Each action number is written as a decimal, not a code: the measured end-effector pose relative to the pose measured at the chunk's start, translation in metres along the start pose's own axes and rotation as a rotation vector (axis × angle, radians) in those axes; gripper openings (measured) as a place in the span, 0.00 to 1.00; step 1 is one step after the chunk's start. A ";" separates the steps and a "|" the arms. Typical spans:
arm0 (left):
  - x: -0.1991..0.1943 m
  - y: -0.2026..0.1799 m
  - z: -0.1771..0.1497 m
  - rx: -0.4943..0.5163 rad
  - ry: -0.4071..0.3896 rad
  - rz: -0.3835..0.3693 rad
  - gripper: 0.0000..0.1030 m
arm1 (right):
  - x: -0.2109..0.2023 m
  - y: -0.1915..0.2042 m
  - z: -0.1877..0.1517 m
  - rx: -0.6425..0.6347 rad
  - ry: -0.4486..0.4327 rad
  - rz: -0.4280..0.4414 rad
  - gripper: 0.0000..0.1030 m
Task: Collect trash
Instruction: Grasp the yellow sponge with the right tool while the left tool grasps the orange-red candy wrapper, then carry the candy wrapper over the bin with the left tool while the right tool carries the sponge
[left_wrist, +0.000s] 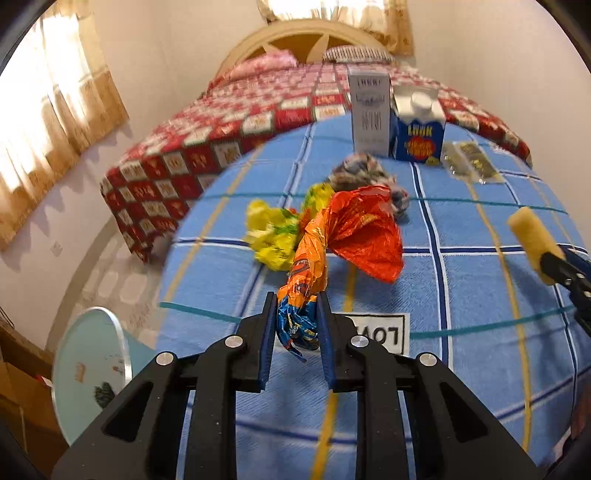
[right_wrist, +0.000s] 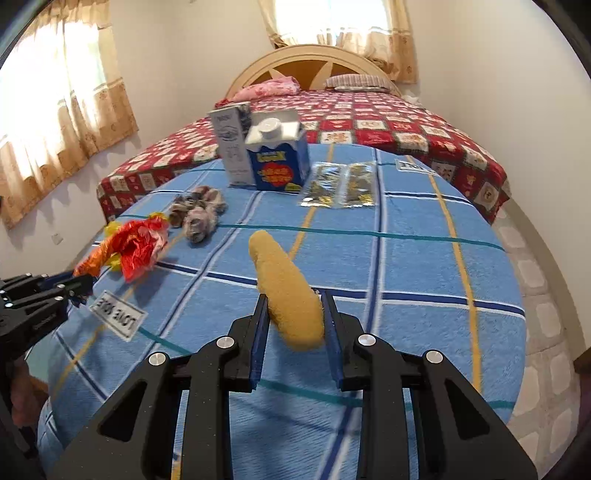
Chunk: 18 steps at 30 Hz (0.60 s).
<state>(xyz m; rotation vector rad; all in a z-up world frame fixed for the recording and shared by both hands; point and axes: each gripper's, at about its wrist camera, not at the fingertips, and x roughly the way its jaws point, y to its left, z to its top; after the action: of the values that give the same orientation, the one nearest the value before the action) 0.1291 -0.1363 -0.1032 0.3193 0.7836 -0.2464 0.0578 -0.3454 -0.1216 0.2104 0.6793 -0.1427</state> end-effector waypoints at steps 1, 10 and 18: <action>-0.005 0.004 0.000 -0.002 -0.010 0.006 0.21 | 0.000 0.003 0.000 -0.005 -0.002 0.004 0.28; -0.034 0.047 -0.019 -0.049 -0.049 0.045 0.21 | 0.001 0.052 0.001 -0.080 -0.013 0.060 0.28; -0.047 0.084 -0.033 -0.090 -0.059 0.084 0.21 | 0.000 0.102 0.006 -0.162 -0.040 0.116 0.28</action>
<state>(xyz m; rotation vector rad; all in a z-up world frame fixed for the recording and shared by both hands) 0.1034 -0.0414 -0.0751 0.2578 0.7194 -0.1403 0.0817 -0.2476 -0.1025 0.0909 0.6343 0.0189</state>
